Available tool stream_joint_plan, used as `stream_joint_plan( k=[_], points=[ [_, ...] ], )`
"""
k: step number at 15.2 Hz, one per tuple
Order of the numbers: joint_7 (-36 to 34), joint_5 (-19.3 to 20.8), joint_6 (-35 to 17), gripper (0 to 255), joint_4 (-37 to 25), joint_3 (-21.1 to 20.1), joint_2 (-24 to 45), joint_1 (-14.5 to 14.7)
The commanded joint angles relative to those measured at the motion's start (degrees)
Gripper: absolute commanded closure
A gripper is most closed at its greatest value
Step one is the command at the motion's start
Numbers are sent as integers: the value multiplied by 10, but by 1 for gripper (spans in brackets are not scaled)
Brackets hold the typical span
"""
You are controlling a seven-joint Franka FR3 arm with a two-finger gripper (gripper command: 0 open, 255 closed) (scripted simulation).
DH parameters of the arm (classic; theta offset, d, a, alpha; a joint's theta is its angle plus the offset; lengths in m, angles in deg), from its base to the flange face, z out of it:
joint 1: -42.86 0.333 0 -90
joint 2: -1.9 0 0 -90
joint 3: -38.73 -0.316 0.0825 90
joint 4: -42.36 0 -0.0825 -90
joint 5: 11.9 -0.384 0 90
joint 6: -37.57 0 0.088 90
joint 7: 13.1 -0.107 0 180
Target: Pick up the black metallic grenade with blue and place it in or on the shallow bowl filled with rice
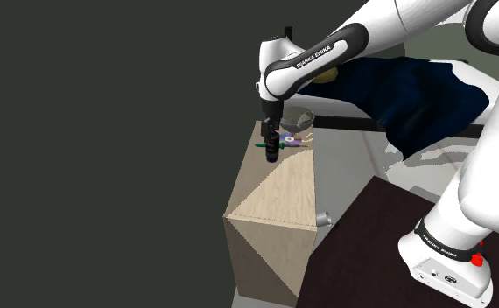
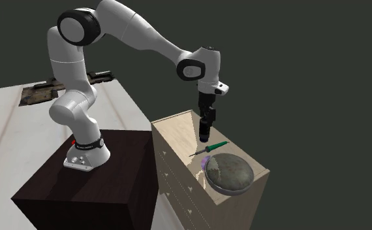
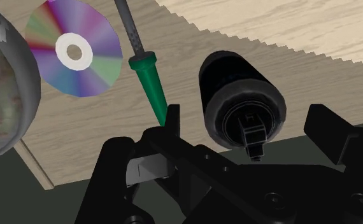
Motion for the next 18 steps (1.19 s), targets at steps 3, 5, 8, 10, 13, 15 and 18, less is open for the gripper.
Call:
stream_joint_plan(
  k=[3, 5, 8, 10, 13, 15, 18],
  points=[
    [0, 0, -1, 0, 1, 0, 0, 0],
    [0, 0, -1, 255, 1, 0, 0, 0],
    [0, 0, -1, 255, 1, 0, 0, 0],
    [0, 0, -1, 255, 0, 0, 0, 0],
    [0, 0, -1, 255, 1, 0, 0, 0],
    [1, -1, 13, 255, -6, 0, -7, 0],
    [1, -2, 35, 255, -18, 0, -17, 0]
  ],
)
